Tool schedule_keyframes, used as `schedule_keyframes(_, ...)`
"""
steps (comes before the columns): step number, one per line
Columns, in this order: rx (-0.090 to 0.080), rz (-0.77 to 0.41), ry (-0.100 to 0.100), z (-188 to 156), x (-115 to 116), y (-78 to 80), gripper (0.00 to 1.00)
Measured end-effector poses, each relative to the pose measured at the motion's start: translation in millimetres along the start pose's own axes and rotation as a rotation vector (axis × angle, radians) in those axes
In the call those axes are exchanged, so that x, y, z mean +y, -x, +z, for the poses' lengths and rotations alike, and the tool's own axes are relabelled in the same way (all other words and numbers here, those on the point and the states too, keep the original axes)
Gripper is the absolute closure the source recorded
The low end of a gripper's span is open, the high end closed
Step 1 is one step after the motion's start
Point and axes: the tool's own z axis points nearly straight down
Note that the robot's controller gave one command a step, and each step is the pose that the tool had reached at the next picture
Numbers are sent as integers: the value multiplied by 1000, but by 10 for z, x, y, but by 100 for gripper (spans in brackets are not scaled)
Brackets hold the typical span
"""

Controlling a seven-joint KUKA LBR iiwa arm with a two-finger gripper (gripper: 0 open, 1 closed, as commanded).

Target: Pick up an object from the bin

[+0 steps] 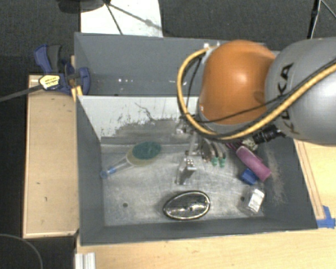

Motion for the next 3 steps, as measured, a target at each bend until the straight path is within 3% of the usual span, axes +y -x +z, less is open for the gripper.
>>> schedule_keyframes(1, 10, -99, -3, 1332, 87, -418, 0)
schedule_keyframes(2, -3, -38, 1, 1740, -783, -154, 0)
schedule_keyframes(3, -13, -38, 2, 1707, -755, -128, 100)
